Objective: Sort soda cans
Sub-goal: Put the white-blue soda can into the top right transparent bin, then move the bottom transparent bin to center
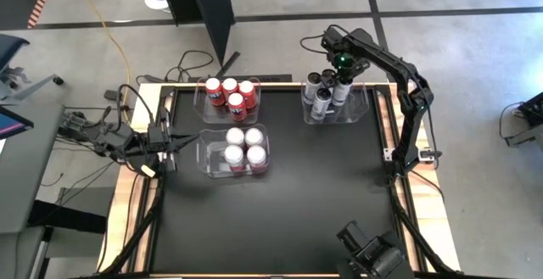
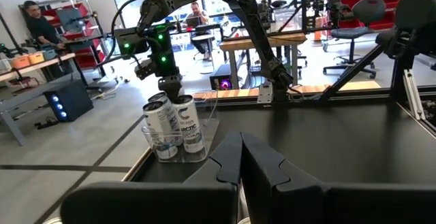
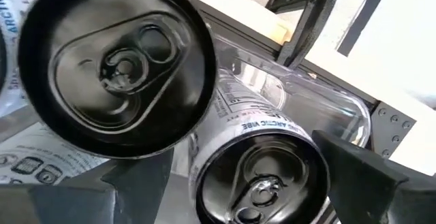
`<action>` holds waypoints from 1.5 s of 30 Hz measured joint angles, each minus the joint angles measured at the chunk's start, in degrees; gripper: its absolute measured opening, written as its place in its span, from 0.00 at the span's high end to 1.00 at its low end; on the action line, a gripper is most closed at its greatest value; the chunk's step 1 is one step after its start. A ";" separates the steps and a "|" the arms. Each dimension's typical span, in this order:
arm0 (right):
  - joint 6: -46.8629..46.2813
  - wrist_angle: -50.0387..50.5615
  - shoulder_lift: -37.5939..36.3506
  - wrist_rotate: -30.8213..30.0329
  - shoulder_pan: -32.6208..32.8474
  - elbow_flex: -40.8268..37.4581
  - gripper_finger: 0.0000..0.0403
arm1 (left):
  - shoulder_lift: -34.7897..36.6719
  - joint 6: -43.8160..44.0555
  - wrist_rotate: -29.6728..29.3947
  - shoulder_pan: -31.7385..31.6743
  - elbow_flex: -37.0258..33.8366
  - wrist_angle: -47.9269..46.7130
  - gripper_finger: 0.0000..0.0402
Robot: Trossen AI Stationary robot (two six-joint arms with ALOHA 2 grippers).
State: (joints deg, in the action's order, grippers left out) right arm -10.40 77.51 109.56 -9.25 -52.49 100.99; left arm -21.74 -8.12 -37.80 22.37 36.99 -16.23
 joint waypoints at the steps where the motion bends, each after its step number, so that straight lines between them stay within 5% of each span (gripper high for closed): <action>1: 0.01 0.04 -0.01 -0.15 0.00 0.00 0.11 | 0.00 0.00 0.00 0.00 0.00 -0.02 1.00; 28: 0.23 -0.24 -14.99 -1.60 4.89 0.00 0.14 | 0.00 1.69 0.01 -0.02 -0.02 -2.85 1.00; 32: 1.15 -1.48 -17.98 -1.60 8.64 0.00 0.14 | 0.00 8.50 0.02 -0.02 -0.02 -12.04 1.00; 37: 3.84 -4.39 -21.30 -1.58 14.46 0.00 0.14 | -2.62 30.05 0.08 0.05 -0.24 -31.58 1.00; 45: 5.21 -11.36 -23.86 -1.60 22.82 0.00 0.14 | -9.90 43.98 0.30 -0.29 -0.20 -34.46 1.00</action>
State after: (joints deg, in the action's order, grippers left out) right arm -5.19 66.15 85.70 -10.85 -29.67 100.99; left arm -31.63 35.86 -37.51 22.08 36.80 -50.69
